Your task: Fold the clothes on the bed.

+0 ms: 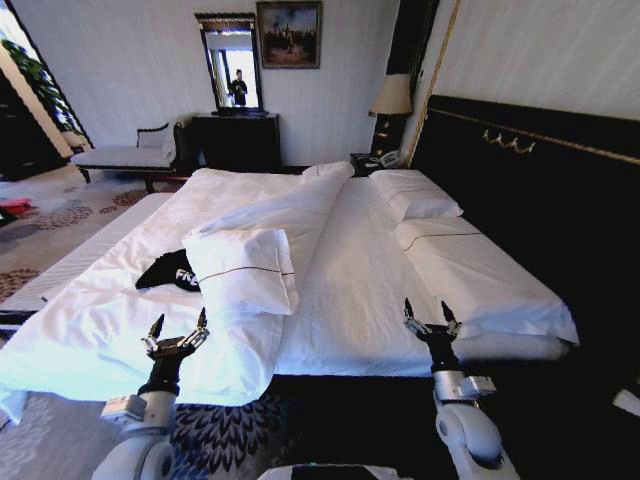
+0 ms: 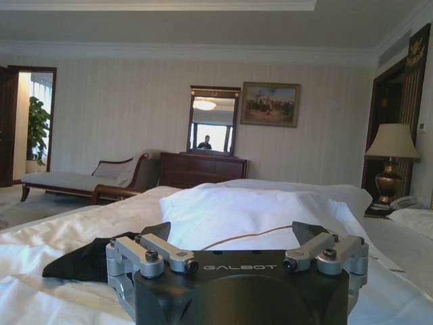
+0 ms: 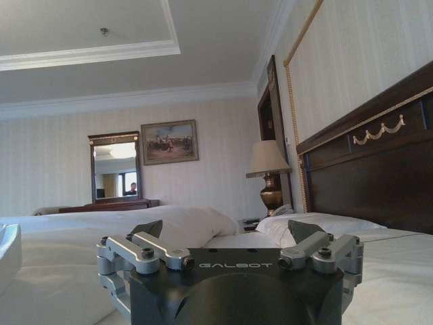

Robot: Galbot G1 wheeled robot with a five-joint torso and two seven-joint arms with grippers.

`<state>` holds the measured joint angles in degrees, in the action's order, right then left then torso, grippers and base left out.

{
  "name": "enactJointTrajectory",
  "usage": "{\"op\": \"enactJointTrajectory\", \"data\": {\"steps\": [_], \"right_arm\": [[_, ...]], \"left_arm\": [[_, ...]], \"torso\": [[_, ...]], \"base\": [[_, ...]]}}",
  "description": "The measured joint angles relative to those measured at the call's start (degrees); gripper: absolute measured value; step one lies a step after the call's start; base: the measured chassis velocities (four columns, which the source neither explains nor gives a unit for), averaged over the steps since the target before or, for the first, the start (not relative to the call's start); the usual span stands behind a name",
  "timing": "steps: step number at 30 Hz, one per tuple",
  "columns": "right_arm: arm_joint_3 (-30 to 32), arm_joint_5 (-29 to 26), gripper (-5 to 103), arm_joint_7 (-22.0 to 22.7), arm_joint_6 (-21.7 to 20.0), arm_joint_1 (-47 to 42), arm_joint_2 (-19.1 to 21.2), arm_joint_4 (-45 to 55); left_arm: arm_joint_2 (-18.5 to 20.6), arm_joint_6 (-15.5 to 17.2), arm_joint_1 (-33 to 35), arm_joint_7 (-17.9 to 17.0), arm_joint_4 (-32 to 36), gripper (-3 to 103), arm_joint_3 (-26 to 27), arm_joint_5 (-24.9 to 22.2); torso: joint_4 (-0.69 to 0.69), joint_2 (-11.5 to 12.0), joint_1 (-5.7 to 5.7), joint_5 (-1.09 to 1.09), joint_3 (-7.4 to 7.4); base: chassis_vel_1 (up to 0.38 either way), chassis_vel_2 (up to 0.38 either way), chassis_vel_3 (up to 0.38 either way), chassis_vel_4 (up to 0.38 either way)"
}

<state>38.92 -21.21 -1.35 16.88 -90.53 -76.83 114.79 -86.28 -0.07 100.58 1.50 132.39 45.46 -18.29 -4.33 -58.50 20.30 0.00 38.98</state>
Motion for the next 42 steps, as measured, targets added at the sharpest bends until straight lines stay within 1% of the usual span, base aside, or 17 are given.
{"op": "enactJointTrajectory", "data": {"steps": [20, 42], "right_arm": [[-0.32, 0.25, 100, -0.27, 0.21, 0.64, -0.12, -1.0], [-0.09, 0.5, 100, -0.26, 0.34, 0.23, -0.22, -0.22]], "left_arm": [[-0.05, -0.19, -0.28, -0.02, -0.3, 100, -0.22, 0.02], [-0.48, -0.58, 0.83, -0.04, 1.04, 100, -0.37, 0.36]], "torso": [[0.0, 0.0, 0.0, 0.0, 0.0], [0.0, 0.0, 0.0, 0.0, 0.0]], "base": [[0.028, 0.029, -0.023, -0.034], [0.087, 0.075, -0.077, -0.081]]}}
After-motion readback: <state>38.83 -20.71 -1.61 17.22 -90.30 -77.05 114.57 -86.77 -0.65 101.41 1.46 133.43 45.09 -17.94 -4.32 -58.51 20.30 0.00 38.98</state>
